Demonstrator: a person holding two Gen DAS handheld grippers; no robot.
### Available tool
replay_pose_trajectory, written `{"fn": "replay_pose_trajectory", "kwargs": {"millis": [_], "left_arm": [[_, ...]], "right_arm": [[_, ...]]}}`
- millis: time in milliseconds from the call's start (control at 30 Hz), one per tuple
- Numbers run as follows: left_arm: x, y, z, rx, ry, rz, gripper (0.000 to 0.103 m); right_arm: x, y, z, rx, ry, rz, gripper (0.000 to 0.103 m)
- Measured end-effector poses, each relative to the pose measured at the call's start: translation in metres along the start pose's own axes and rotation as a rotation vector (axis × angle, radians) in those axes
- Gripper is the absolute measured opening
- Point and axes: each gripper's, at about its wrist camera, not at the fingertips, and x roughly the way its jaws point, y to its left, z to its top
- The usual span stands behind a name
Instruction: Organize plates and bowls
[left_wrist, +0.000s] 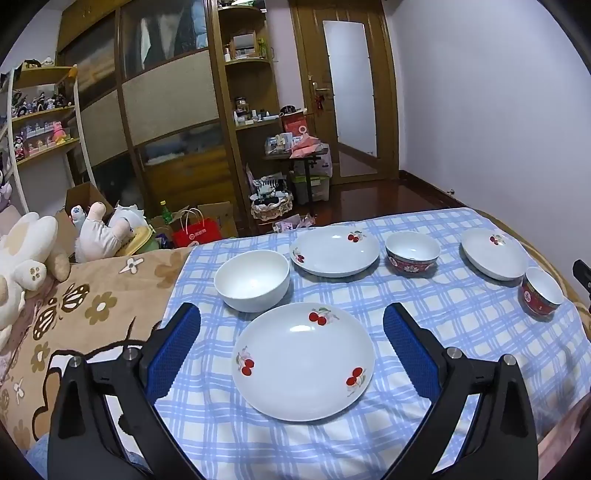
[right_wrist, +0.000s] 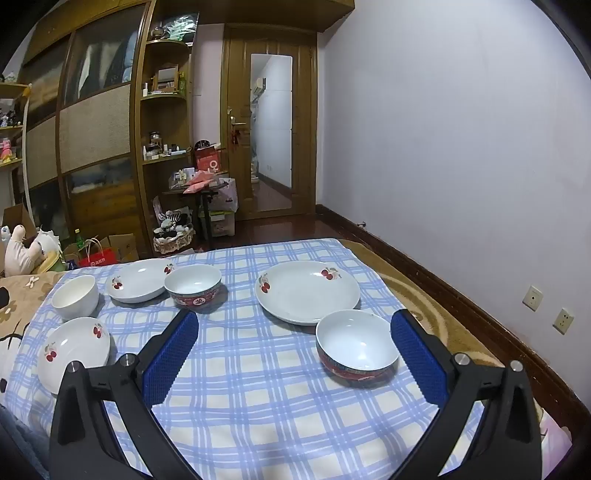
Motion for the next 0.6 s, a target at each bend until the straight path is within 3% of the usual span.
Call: {"fn": "replay_pose_trajectory", "kwargs": {"millis": [600], "left_arm": [[-0.0043,-0.0027,-0.0010,0.018,-0.013,-0.014,0.098]], "right_arm": [[-0.0002,-0.0004,0.0001,0.000,0.001,0.000,0.103]]}}
